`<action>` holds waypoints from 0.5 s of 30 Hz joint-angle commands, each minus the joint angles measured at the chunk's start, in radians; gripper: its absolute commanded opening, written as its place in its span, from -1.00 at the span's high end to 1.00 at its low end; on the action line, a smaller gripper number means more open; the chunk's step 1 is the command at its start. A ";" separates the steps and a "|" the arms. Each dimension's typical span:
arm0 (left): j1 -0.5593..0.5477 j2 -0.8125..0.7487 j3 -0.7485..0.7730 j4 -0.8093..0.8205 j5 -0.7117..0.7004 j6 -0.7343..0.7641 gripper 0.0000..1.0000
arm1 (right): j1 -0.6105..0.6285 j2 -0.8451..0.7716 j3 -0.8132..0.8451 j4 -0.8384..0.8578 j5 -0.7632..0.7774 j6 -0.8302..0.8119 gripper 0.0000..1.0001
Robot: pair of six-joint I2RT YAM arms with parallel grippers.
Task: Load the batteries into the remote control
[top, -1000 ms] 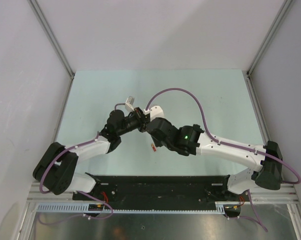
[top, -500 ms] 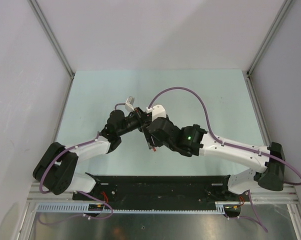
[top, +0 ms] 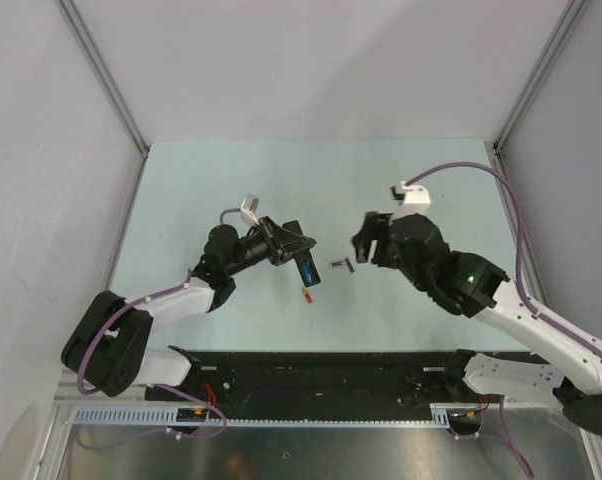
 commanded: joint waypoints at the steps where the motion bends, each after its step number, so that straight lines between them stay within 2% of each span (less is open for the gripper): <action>1: 0.045 -0.079 -0.075 0.231 0.109 -0.004 0.99 | -0.171 -0.015 -0.178 0.062 -0.110 0.052 -0.36; 5: 0.054 -0.137 -0.193 0.333 0.110 -0.036 0.99 | -0.228 0.044 -0.275 0.152 -0.126 -0.009 -0.33; 10: 0.057 -0.188 -0.333 0.510 0.035 -0.078 1.00 | -0.234 0.175 -0.286 0.194 -0.163 -0.075 -0.30; 15: 0.057 -0.171 -0.388 0.684 0.079 -0.139 1.00 | -0.232 0.288 -0.286 0.249 -0.201 -0.130 -0.13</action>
